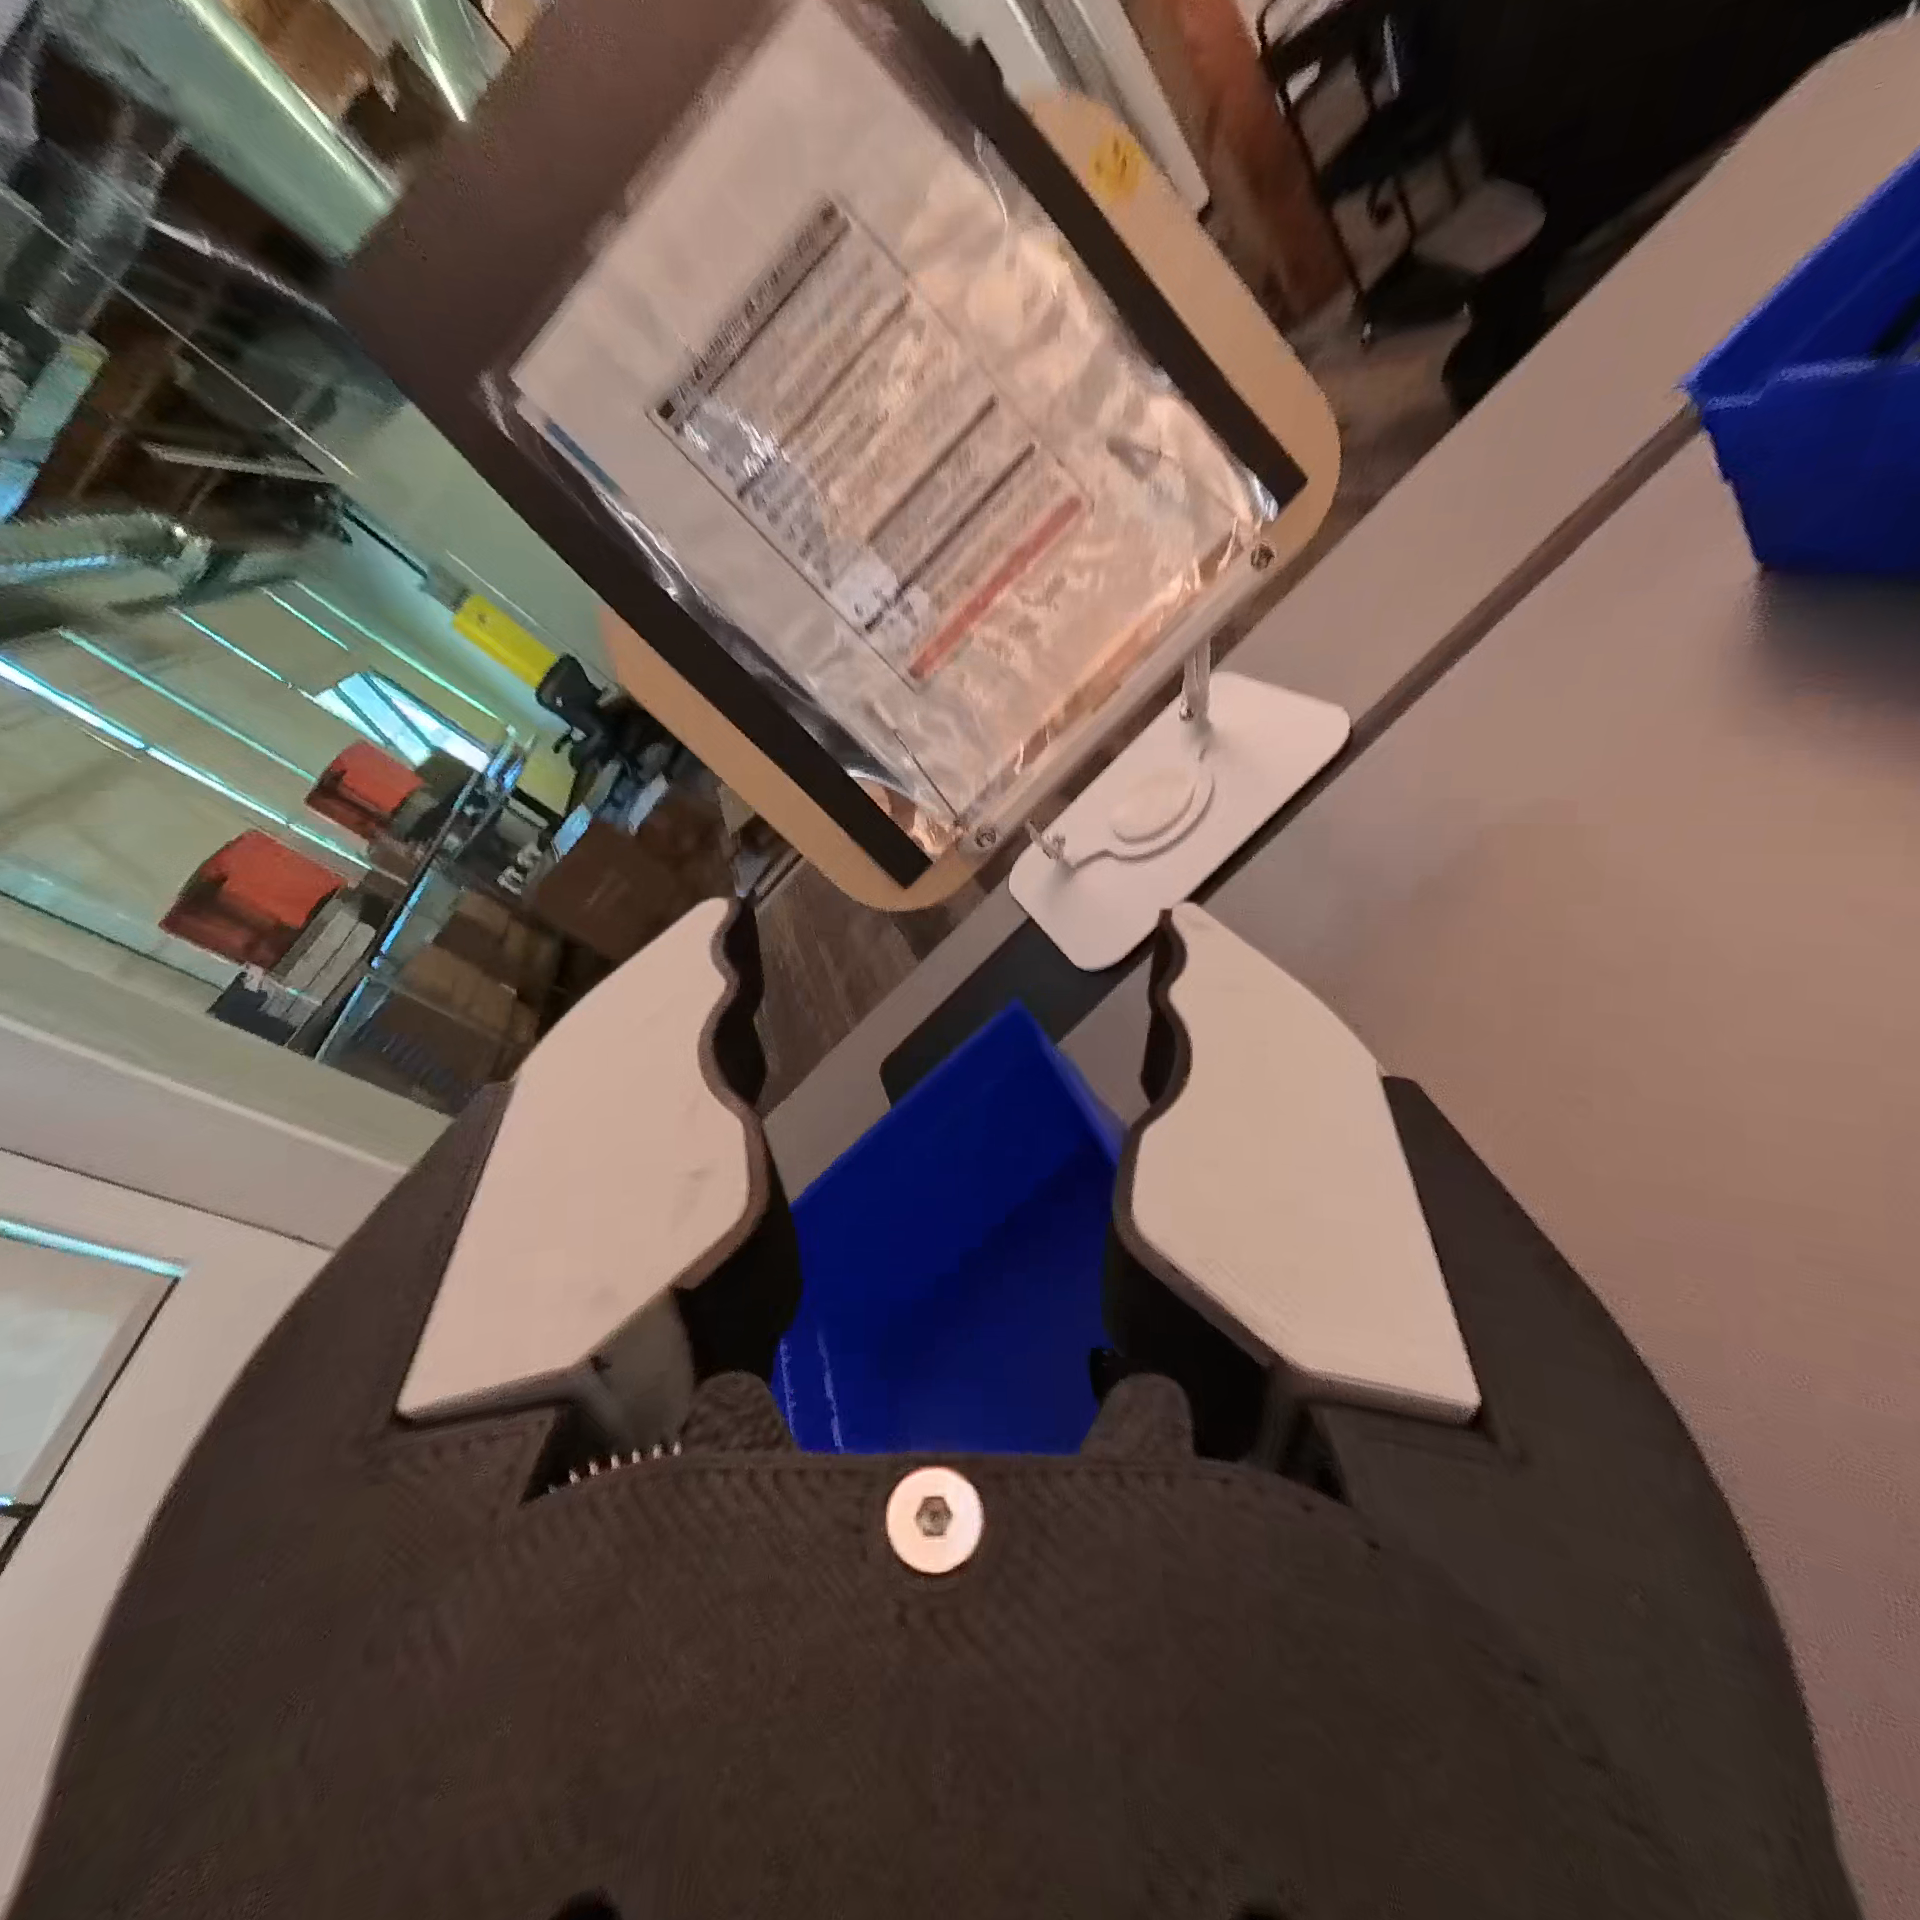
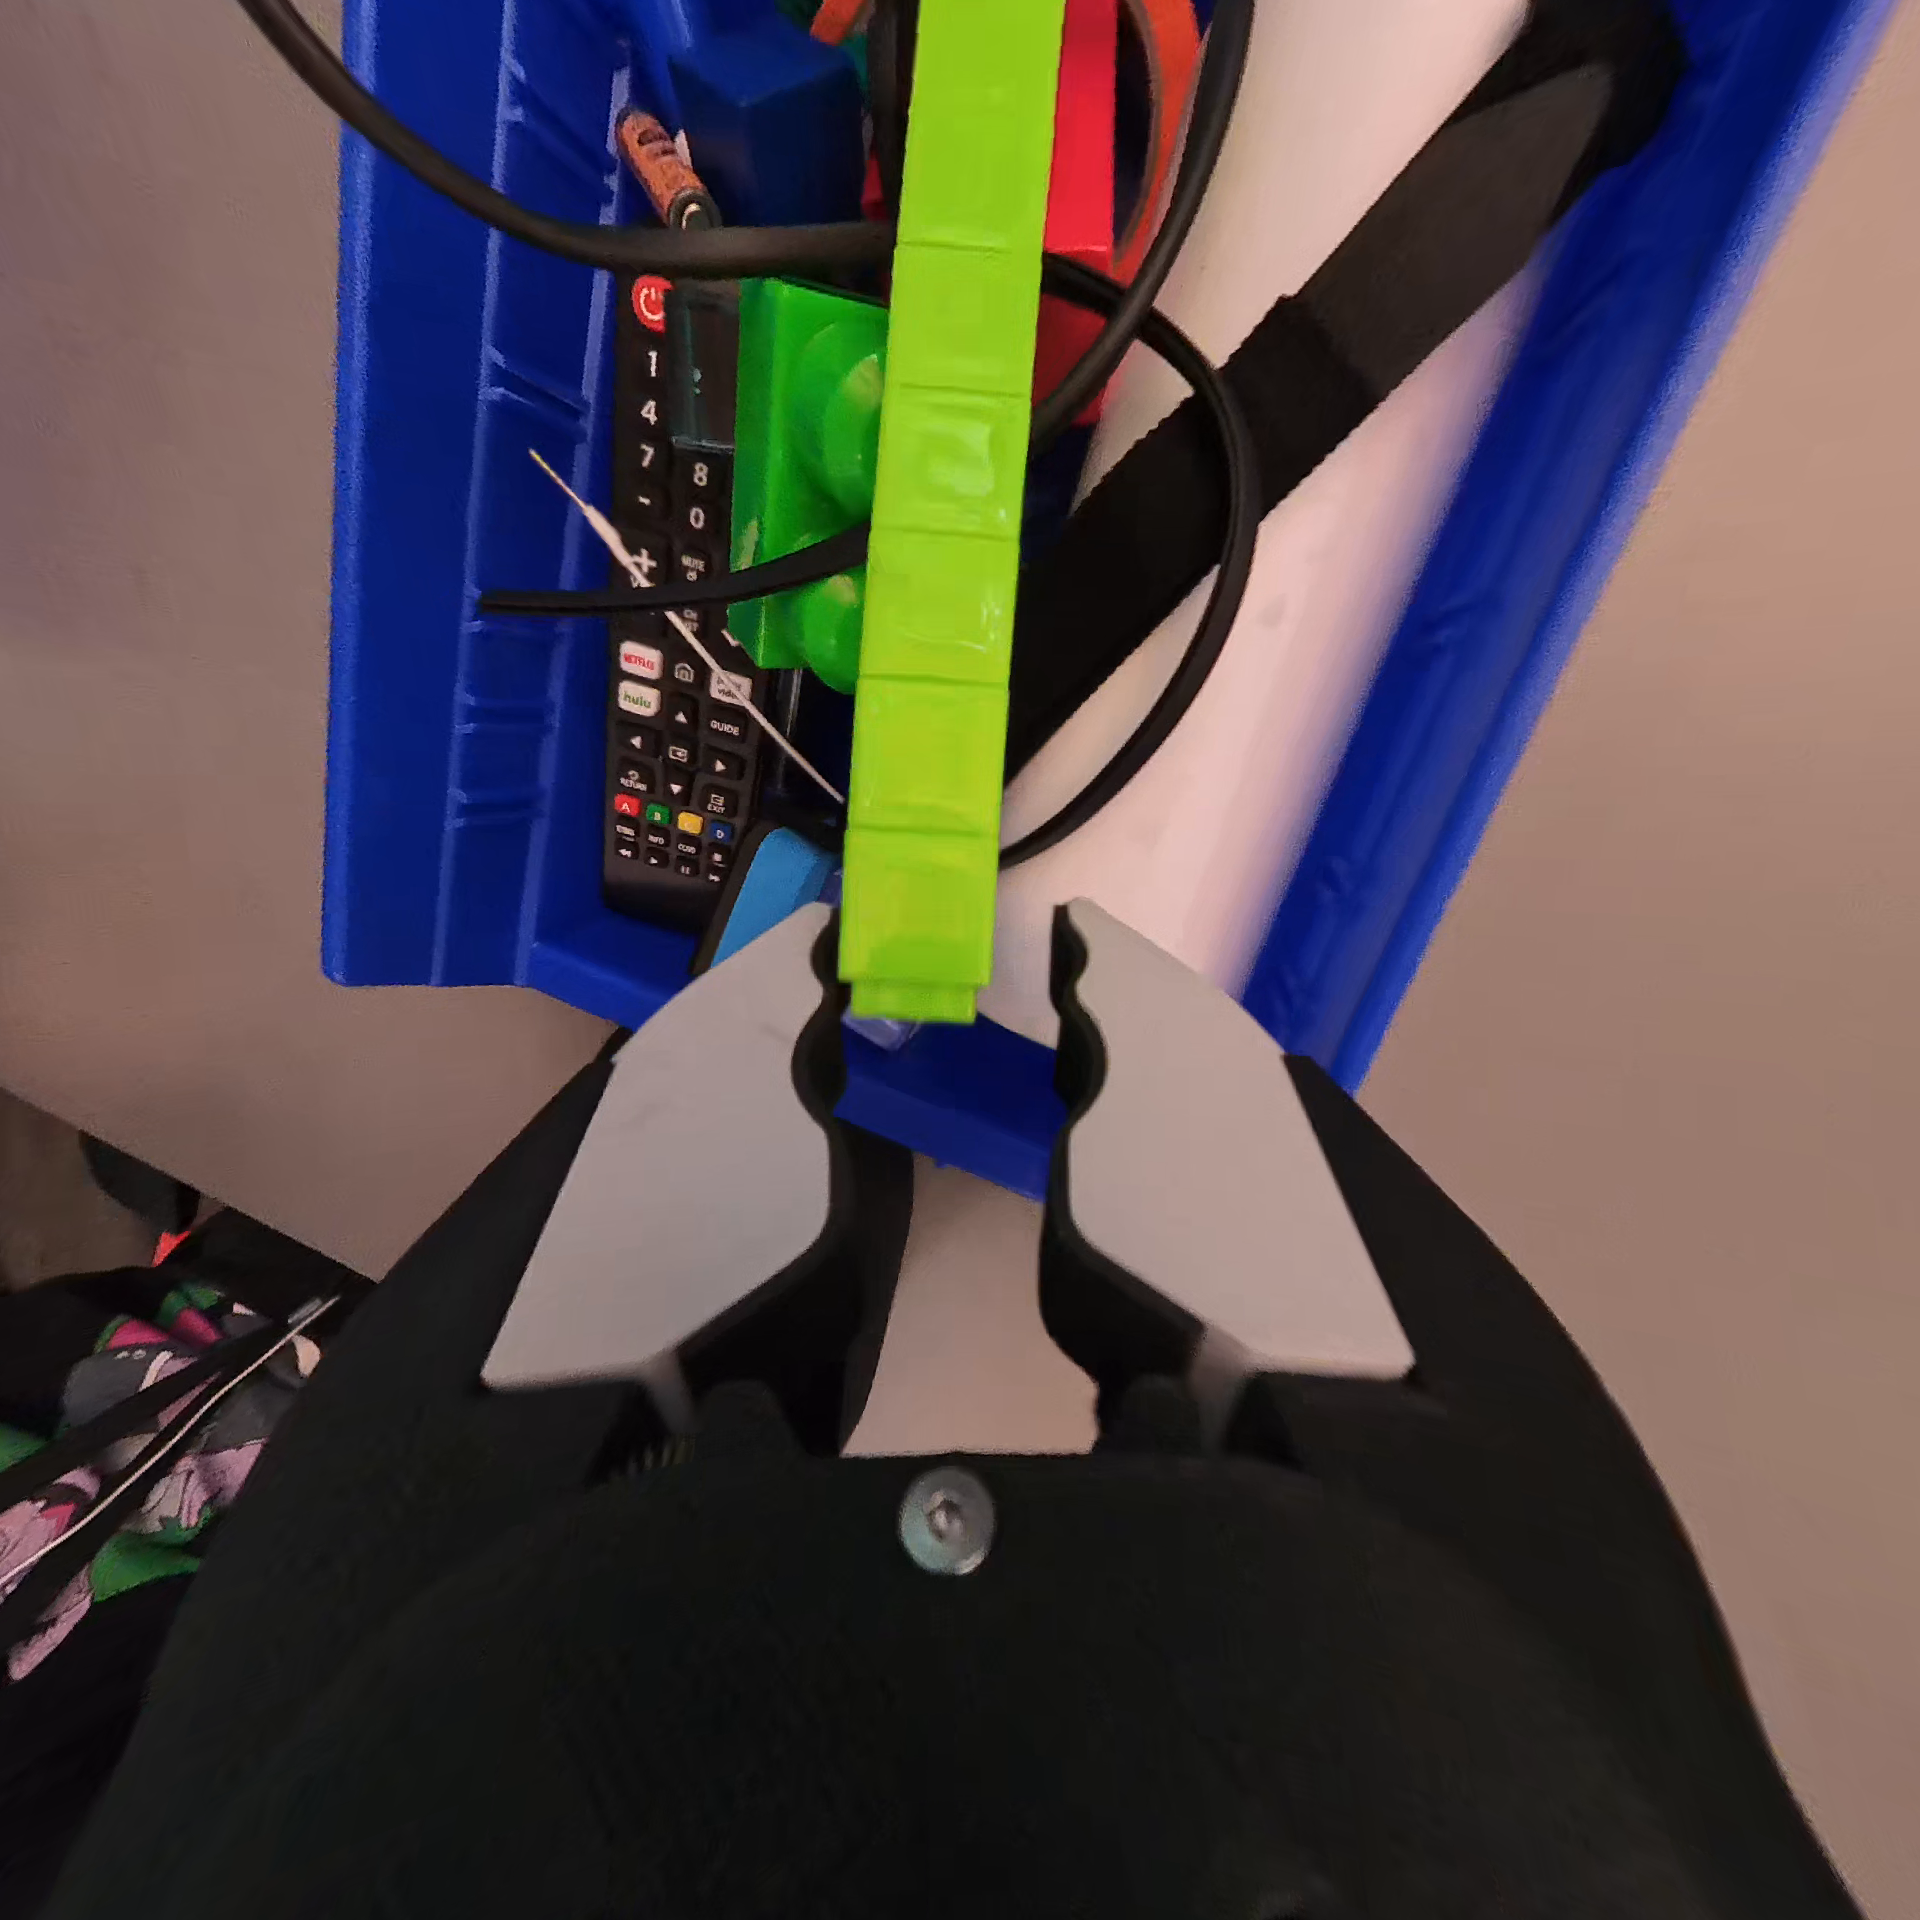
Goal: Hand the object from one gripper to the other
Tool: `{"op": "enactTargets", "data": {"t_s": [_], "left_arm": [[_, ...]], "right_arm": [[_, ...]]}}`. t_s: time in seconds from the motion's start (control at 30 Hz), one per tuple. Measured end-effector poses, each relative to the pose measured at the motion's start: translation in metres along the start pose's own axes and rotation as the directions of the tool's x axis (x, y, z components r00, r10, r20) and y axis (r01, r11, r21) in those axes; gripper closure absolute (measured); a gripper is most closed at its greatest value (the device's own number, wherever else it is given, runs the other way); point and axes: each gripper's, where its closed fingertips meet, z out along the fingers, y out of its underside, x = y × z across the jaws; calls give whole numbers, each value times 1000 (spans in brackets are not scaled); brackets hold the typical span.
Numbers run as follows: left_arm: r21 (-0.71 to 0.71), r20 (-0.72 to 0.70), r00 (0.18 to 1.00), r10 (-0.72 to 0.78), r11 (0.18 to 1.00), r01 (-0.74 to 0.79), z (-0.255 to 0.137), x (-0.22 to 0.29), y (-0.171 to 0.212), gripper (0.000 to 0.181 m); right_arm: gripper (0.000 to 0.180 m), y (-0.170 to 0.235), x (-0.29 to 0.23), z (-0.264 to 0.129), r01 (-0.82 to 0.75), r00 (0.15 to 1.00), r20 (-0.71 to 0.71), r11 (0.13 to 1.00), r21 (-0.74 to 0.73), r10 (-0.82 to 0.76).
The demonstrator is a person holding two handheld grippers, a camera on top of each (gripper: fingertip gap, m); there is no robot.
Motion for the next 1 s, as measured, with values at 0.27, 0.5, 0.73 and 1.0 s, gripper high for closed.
{"op": "enactTargets", "data": {"t_s": [0.27,0.5,0.73,1.0], "left_arm": [[-108,231,973,23,994,2,9,-41,24,94],[-204,389,919,60,979,22,10,-68,45,94],[-235,403,914,37,970,65,11,-80,61,94],[-282,329,944,-19,952,117,15,-72,75,104]], "right_arm": [[126,13,10,-54,-36,984,-168,987,154,62],[125,8,41,-73,-87,964,-216,953,289,154],[127,7,80,-18,-173,963,-184,974,143,198],[161,12,70,13,-210,977,-33,978,14,210]]}}
